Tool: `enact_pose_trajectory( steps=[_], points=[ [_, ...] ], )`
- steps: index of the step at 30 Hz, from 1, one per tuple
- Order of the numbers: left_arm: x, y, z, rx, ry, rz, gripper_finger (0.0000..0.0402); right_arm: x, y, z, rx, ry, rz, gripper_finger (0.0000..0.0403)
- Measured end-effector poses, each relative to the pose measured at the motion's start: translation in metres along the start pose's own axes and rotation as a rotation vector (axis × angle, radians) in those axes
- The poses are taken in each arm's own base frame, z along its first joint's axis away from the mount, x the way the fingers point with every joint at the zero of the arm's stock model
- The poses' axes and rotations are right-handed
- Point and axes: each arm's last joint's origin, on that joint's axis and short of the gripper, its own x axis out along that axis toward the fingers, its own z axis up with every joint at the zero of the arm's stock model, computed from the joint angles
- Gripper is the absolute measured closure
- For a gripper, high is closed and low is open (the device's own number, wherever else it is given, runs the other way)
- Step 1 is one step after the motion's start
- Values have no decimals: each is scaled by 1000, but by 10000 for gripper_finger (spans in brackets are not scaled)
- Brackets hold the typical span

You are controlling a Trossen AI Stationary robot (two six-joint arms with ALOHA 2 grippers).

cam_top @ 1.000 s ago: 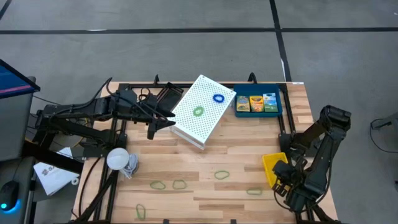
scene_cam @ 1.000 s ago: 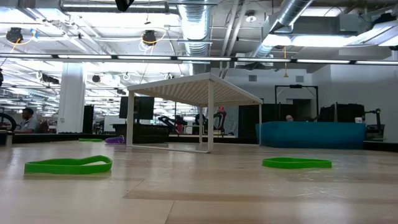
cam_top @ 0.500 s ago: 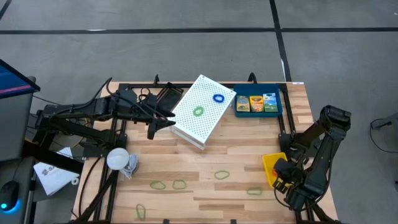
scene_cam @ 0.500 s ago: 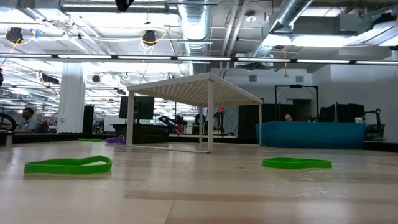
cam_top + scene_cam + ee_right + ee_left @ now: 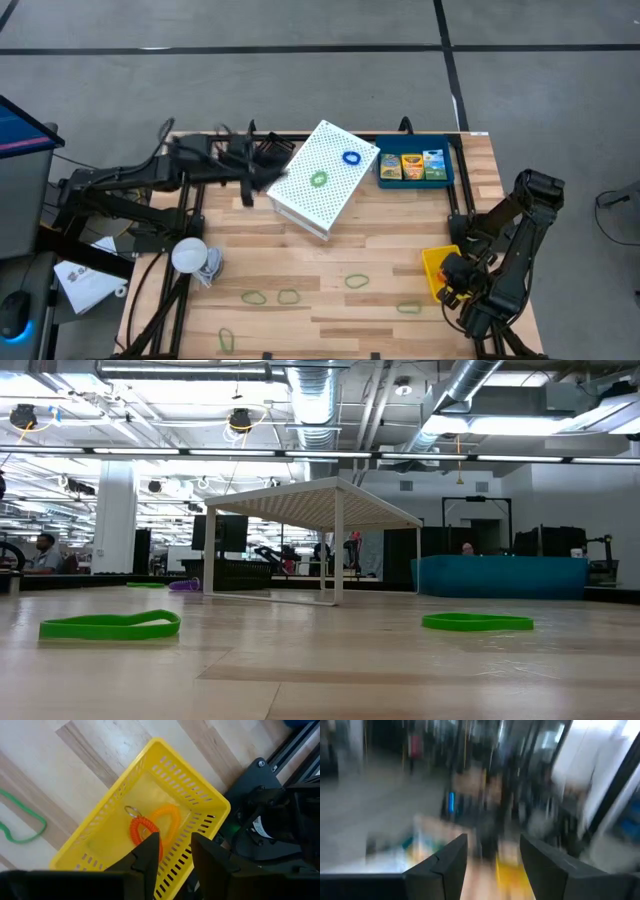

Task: Pick & Place Office Desk Supplies
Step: Put the purple spring keychain into the yellow bin

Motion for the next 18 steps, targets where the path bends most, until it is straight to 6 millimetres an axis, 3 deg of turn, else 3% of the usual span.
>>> enact_pose_trajectory(
  steps=[4,8,13,18],
  points=[
    [3,19,25,36,-178,70,225,0,0,1,39,0,0,293],
    [4,52,47,41,-114,254,225,0,1,2,69,-5,2,293],
    [-2,99,60,-2,141,507,225,1,2,5,84,-1,-2,294],
    [-25,136,40,-78,478,726,225,2,3,8,101,-1,-1,294]
  ],
)
